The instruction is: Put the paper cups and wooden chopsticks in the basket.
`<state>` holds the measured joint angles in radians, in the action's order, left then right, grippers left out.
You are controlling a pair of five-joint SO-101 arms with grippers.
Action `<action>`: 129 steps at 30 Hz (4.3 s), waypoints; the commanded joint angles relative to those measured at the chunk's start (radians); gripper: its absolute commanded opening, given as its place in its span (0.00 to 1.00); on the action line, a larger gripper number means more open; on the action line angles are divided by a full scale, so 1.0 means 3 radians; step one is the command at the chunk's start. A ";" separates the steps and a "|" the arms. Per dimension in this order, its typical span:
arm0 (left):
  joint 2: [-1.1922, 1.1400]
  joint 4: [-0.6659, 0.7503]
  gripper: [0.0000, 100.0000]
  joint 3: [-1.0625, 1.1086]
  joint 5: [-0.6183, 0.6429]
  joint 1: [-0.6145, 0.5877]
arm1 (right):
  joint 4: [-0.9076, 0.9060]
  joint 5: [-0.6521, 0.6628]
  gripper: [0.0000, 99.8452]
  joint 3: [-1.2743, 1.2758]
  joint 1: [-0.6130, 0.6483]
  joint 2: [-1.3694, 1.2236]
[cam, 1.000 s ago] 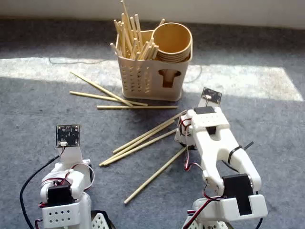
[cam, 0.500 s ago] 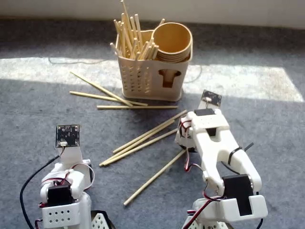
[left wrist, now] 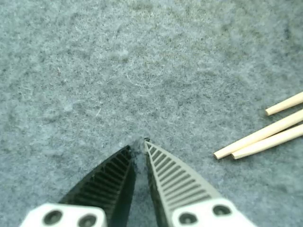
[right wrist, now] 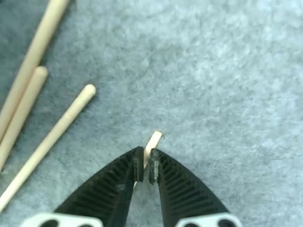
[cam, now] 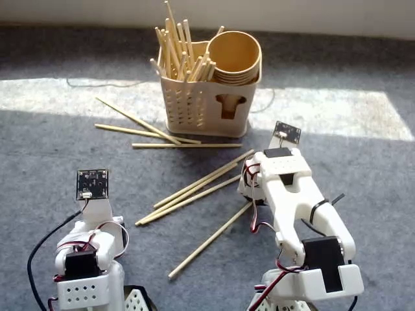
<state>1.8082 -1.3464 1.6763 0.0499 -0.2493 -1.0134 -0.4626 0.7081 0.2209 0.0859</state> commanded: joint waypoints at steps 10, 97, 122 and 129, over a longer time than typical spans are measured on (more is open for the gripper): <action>0.0028 -0.0010 0.01 0.0064 -0.0015 -0.0018 | 0.0064 -0.0031 0.09 0.0074 0.0023 0.0013; 0.0028 -0.0010 0.01 0.0064 -0.0015 -0.0018 | 0.1655 0.1401 0.00 0.0095 0.0713 0.4007; 0.0028 -0.0010 0.01 0.0064 -0.0015 -0.0018 | 0.4473 0.2066 0.00 0.0079 0.0713 0.2841; 0.0028 -0.0010 0.01 0.0064 -0.0015 -0.0018 | 0.4657 0.2041 0.00 0.0079 0.0713 0.2447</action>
<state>1.8082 -1.3464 1.6763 0.0499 -0.2493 0.3506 0.1419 0.7480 0.4266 0.8562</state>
